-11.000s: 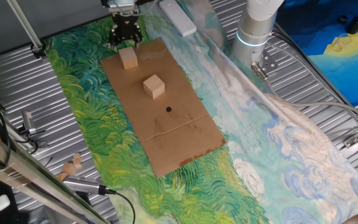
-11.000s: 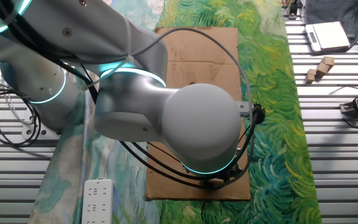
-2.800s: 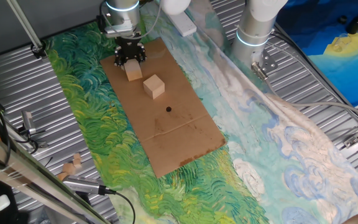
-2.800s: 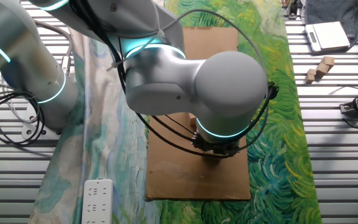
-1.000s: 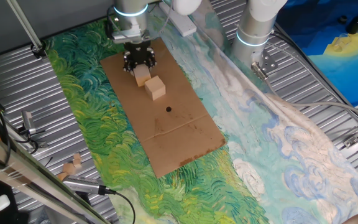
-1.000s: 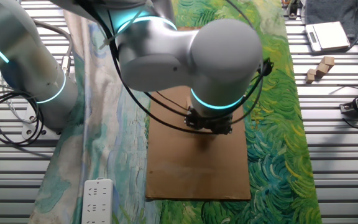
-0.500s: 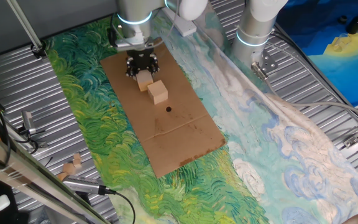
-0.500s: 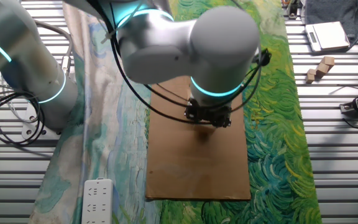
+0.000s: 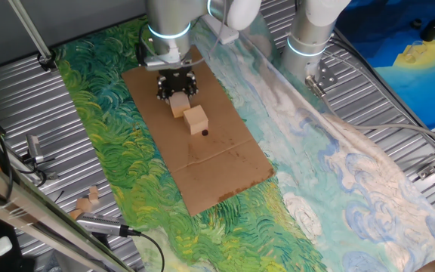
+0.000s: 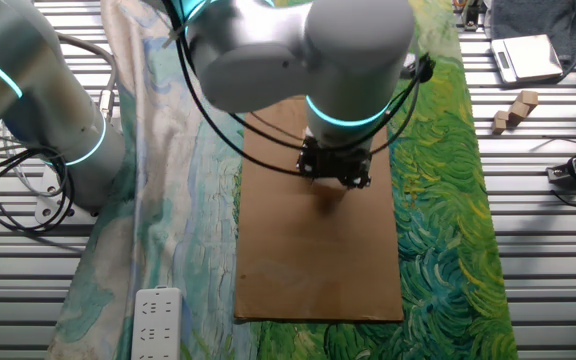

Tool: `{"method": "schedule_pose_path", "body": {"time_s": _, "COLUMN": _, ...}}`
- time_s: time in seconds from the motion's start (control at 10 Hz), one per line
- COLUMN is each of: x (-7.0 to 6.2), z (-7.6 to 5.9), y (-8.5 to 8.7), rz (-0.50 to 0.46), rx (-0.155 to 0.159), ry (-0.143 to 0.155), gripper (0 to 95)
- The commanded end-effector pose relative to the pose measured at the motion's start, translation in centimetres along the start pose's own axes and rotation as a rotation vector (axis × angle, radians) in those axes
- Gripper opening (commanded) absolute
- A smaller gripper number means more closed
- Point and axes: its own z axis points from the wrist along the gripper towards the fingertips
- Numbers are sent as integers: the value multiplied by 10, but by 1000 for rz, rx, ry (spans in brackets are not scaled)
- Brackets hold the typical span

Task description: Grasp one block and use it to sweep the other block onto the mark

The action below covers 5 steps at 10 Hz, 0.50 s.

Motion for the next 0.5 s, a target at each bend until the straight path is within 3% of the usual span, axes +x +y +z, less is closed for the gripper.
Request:
{"method": "schedule_pose_path", "body": {"time_s": 0.1, "x": -11, "z": -2, "y": 0, "rz": 4, "rx": 0, "ry": 1, "gripper": 0}}
{"method": "schedule_pose_path", "body": {"time_s": 0.5, "x": -32, "z": 0, "y": 0, "rz": 12, "rx": 4, "ry": 10, "gripper": 0}}
